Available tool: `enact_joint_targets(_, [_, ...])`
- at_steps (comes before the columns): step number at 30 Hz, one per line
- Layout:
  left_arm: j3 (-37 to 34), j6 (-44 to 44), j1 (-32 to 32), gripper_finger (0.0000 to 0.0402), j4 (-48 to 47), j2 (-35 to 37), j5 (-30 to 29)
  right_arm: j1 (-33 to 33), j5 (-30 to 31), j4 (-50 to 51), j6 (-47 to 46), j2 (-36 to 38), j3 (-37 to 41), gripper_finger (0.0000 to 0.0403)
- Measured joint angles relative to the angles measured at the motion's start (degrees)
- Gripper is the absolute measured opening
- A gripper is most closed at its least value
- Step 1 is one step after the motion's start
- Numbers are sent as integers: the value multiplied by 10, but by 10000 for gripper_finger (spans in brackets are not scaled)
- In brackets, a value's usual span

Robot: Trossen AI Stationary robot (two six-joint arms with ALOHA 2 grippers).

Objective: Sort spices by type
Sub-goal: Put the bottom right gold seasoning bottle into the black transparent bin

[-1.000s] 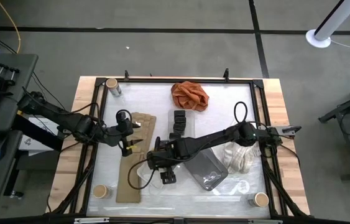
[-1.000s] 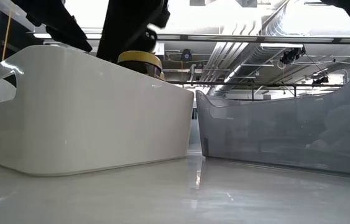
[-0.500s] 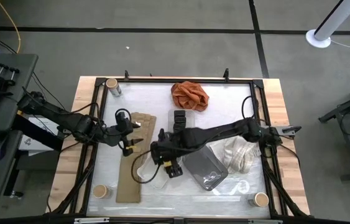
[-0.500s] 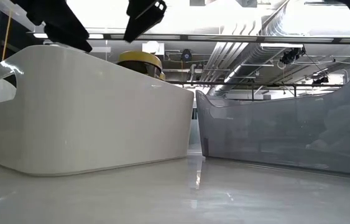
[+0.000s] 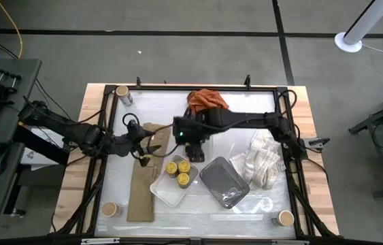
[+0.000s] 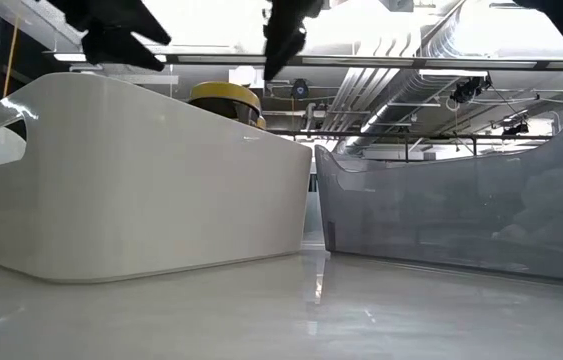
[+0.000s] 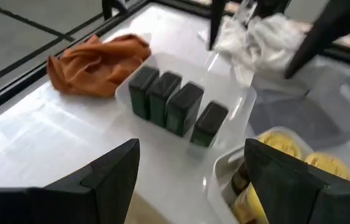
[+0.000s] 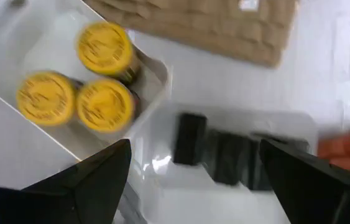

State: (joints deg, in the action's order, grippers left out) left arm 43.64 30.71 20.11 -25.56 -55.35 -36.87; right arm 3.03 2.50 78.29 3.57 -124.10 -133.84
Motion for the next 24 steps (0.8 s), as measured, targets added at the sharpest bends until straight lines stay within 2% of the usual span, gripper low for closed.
enact_joint_targets(5, [0,-58,-42,274,65,0,52,-40,-4,6,2,50,61,353])
enact_joint_targets(8, [0,-101,-76,274,100,0,84,-69,-5,-13,-24,114,149,353])
enact_joint_targets(10, [0,-129,-100,274,114,0,100,-85,-3,-46,-61,175,235,353])
enact_joint_targets(14, [0,-163,-148,274,134,0,143,-97,-2,-158,-170,324,433,353])
enact_joint_targets(18, [0,-178,-185,274,138,0,166,-79,-4,-259,-308,466,608,353])
enact_joint_targets(24, [0,-185,-226,274,159,0,167,-32,-30,-351,-515,621,753,353])
